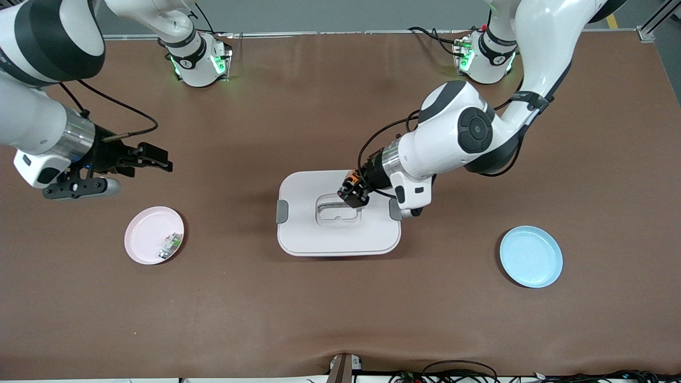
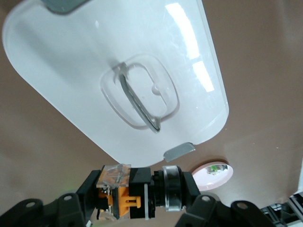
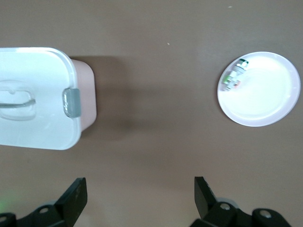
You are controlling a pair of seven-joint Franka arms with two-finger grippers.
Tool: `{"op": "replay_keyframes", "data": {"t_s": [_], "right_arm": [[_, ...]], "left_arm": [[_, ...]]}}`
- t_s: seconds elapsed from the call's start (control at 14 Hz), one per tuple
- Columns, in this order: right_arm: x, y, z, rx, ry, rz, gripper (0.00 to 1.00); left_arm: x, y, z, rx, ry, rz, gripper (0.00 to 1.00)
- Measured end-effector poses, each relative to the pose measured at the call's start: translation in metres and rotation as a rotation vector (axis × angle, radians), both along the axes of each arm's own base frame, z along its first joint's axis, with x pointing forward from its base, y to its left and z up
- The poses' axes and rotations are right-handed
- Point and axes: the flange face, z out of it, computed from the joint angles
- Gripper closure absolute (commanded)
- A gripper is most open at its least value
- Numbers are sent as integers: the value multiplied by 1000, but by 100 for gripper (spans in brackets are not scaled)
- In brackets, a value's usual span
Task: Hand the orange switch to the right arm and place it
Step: 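Carry the switch above the white box while the right gripper approaches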
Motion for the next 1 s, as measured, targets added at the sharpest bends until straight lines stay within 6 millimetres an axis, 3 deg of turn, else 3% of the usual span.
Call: {"op": "replay_keyframes", "data": {"t_s": [0.28,0.64,1.0], "right_arm": [[-4,42,-16,128,35,-77,0],[-9,54,-45,267,59,-183,0],[-36,90,-41,398,81,-329,0]], "left_arm": [[-12,-29,1,-43,30,100,100],[-17,-49,12,-73,123,234,100],[-26,-68,18,-127,185,314,100]]}}
